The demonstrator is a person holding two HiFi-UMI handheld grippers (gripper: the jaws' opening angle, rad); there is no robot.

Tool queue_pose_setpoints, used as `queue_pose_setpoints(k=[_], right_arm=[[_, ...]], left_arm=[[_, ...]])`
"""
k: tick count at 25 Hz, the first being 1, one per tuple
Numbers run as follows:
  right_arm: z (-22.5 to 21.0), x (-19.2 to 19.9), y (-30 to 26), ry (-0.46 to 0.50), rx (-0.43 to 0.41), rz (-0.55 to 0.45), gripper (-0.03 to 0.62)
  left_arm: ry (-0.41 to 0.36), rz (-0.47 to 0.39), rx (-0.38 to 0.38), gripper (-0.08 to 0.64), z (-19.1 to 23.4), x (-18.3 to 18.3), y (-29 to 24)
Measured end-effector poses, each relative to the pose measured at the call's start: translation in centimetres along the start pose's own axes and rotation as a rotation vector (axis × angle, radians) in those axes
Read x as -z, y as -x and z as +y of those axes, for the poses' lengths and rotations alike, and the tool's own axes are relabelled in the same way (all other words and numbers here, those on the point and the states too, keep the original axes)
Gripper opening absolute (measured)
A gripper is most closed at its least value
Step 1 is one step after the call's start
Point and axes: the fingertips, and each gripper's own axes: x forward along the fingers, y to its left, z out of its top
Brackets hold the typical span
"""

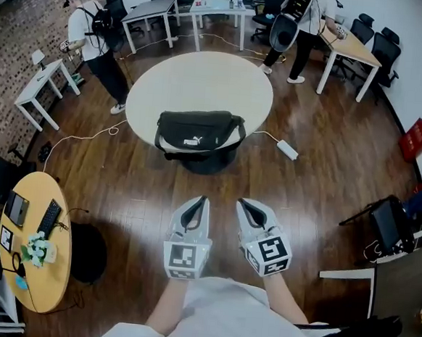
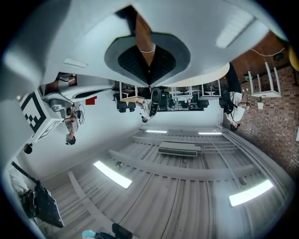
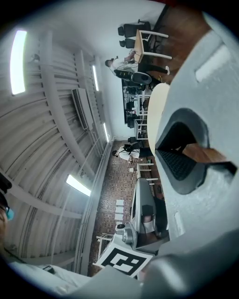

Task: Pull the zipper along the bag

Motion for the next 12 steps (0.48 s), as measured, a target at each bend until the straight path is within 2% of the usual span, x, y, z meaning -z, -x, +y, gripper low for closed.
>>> queue_pose_setpoints(k=[3, 6, 8, 12], right_arm=[[-3.0, 0.4, -5.6, 0.003, 0.029, 0.009, -0.012], [-6.5, 0.3, -12.1, 0.011, 0.074, 0.024, -0.012], [-8.9, -0.9, -16.8, 0.013, 0.09, 0.027, -0.012], [-14.6, -4.2, -24.5, -0.048, 0.158, -0.005, -0.012]], left_arm=[[0.009, 0.002, 0.024, 0.017, 3.5, 1.1, -6.3], [-0.008, 0.004, 0.08, 0.017, 7.2, 1.7, -13.4], [-0.03, 0.005, 0.116, 0.017, 10.0, 0.9, -18.1], [-0.065, 0.022, 0.212, 0.017, 14.3, -0.7, -25.4]])
